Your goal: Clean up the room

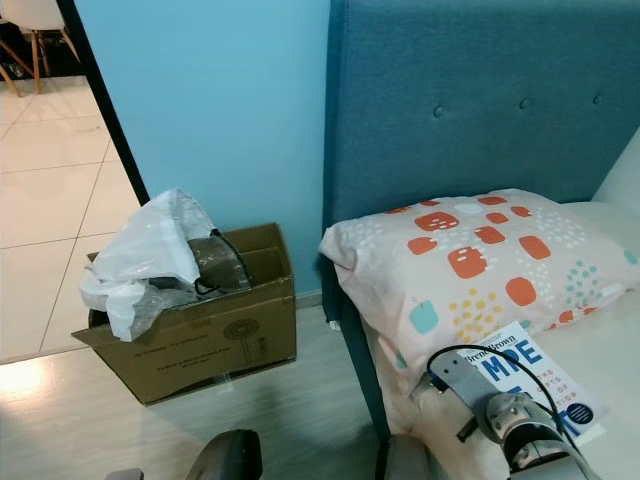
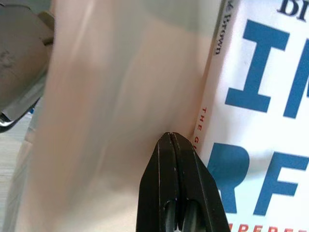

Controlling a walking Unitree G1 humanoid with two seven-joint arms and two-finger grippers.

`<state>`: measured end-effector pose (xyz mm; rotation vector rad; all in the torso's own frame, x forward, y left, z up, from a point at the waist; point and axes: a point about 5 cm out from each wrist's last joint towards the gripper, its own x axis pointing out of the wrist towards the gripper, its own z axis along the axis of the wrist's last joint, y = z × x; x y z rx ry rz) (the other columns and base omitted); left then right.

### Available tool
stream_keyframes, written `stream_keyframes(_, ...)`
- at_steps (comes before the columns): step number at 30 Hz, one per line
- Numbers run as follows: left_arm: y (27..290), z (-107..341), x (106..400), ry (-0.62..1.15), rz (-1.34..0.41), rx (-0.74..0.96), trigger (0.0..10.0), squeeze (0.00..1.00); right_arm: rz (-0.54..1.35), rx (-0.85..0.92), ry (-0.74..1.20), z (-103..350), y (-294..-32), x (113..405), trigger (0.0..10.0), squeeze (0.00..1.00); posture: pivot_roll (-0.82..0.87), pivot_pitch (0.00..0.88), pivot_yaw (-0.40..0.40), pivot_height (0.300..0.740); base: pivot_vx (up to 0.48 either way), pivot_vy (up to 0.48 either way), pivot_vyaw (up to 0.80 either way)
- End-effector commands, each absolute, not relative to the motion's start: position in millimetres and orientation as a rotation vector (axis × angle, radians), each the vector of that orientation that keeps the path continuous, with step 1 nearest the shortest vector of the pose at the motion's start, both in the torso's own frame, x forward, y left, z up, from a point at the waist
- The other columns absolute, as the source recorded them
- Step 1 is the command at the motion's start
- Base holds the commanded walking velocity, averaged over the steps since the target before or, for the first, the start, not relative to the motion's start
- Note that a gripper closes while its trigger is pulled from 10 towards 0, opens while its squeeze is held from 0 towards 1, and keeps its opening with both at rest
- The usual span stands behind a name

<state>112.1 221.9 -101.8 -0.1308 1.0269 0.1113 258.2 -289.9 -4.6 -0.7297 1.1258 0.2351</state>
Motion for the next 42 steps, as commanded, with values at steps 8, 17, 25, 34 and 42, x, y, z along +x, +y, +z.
stream_keyframes(8, 212.9, -103.9, 112.5, 1.042, 0.089, -0.140, 10.0, 0.00, 0.233, -0.724, 1.147, -7.4, -289.2, 254.9, 0.0, 0.00, 0.08, 0.042, -0.068, 0.570, 0.000, 0.000, 0.00)
stream_keyframes(17, 213.0, -103.1, 115.6, 1.039, 0.090, -0.140, 10.0, 0.00, 0.469, -0.229, 0.922, -5.2, -221.9, 278.5, 10.0, 0.00, 0.08, 0.016, -0.069, 0.570, 0.000, 0.000, 0.00)
stream_keyframes(25, 212.1, -101.2, 123.7, 1.026, 0.094, -0.143, 10.0, 0.00, 0.640, 0.010, 0.763, 4.6, -181.9, 288.6, 10.0, 0.00, 0.07, 0.000, -0.070, 0.570, 0.000, 0.000, 0.00)
stream_keyframes(34, 208.8, -100.5, 128.8, 1.021, 0.097, -0.152, 10.0, 0.00, 0.312, -0.105, 0.736, 1.6, -196.7, 297.1, 10.0, 0.00, 0.07, 0.000, -0.068, 0.570, 0.000, 0.000, 0.00)
stream_keyframes(42, 208.9, -102.0, 123.5, 1.031, 0.093, -0.150, 10.0, 0.00, 0.252, -0.417, 0.883, -10.8, -216.7, 283.9, 10.0, 0.00, 0.08, 0.003, -0.061, 0.570, 0.000, 0.000, 0.00)
